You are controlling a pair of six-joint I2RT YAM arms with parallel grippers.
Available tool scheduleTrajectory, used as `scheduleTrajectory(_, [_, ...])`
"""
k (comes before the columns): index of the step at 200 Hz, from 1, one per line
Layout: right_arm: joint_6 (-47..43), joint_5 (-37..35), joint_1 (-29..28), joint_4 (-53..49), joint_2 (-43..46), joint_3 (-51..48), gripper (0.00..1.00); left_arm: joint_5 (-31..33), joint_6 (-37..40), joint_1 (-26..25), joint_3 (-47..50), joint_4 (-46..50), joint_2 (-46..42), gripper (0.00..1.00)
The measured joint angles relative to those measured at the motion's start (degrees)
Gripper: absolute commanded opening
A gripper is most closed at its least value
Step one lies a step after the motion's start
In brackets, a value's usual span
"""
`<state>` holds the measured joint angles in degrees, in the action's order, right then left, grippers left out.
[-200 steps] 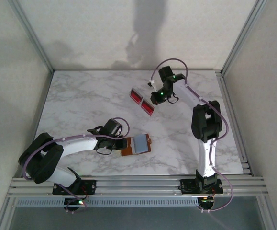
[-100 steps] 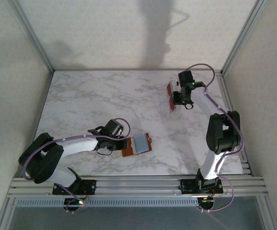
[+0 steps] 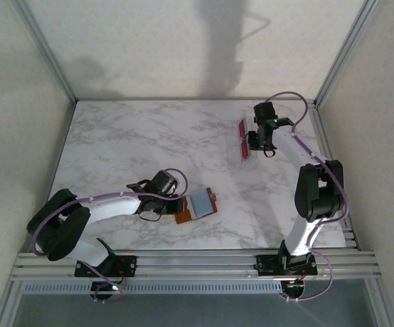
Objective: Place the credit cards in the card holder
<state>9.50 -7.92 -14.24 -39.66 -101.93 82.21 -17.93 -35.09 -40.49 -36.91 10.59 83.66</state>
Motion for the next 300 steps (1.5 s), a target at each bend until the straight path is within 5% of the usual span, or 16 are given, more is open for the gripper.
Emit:
scheduleTrajectory(61, [-3.1,-3.78,-3.98,-2.25,1.2,1.57,0.61,1.14,0.0,-0.57,-0.02,0.0,0.02,0.25])
scheduleTrajectory(175, [-8.07,-15.04,-8.57,-2.97,-3.8,2.21,0.7,1.51,2.38,-1.4,-3.65,1.33,3.63,0.25])
scheduleTrajectory(272, [-8.22,-24.48,-10.71,-1.84,-5.77,1.79,0.66,1.49,4.09,-1.49,-5.35,1.66,5.4,0.25])
scheduleTrajectory(300, [-8.11,-28.33,-11.47,-1.66,-5.75,1.77,0.57,1.51,4.07,-1.55,-5.33,1.55,5.44,0.25])
